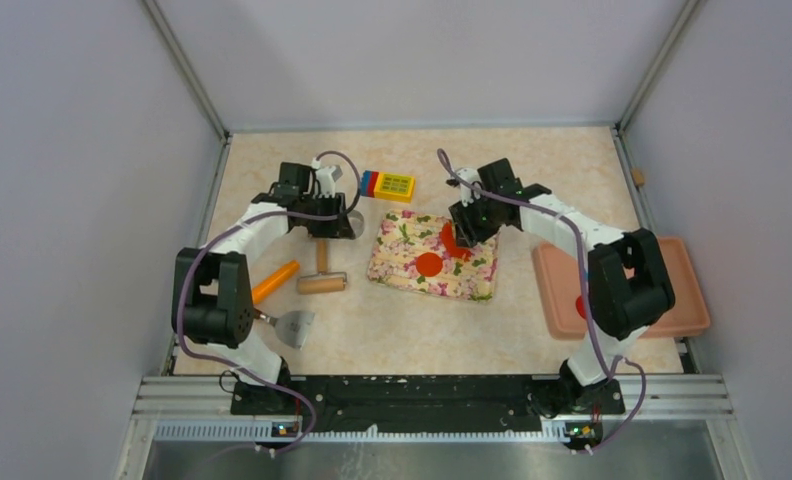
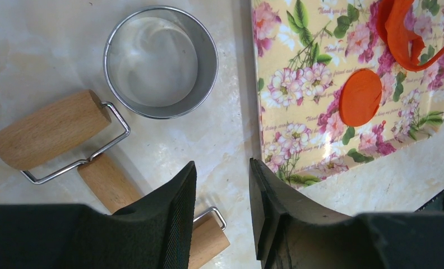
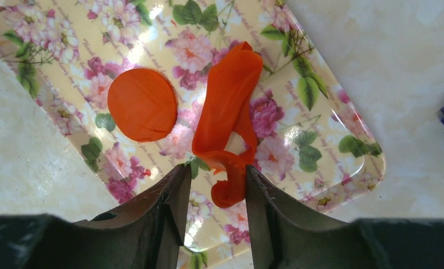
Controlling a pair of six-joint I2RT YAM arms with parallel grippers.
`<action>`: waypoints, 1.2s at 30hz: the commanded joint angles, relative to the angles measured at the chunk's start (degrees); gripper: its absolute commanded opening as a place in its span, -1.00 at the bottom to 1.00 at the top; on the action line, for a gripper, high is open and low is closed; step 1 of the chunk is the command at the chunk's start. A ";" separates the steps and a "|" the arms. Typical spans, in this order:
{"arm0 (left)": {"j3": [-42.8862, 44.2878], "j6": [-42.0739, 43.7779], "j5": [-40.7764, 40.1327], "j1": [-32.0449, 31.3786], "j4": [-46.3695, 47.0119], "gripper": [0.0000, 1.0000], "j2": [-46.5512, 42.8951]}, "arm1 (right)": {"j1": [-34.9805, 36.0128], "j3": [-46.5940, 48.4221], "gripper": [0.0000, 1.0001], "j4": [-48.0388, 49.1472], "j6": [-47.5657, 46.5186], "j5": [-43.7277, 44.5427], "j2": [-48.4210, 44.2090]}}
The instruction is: Roll out the dumpling wrappers from the dough
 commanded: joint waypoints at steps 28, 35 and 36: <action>21.25 -17.58 28.15 -14.12 17.25 0.97 20.18 | -10.22 8.27 0.85 -8.65 -11.38 -35.80 0.54; 25.56 -21.56 32.71 -16.15 24.86 0.97 27.42 | -9.76 9.47 0.86 -9.52 -9.94 -33.98 1.62; 25.67 -22.52 33.01 -16.38 26.75 0.97 28.01 | -9.59 9.32 0.86 -9.41 -9.98 -33.94 1.50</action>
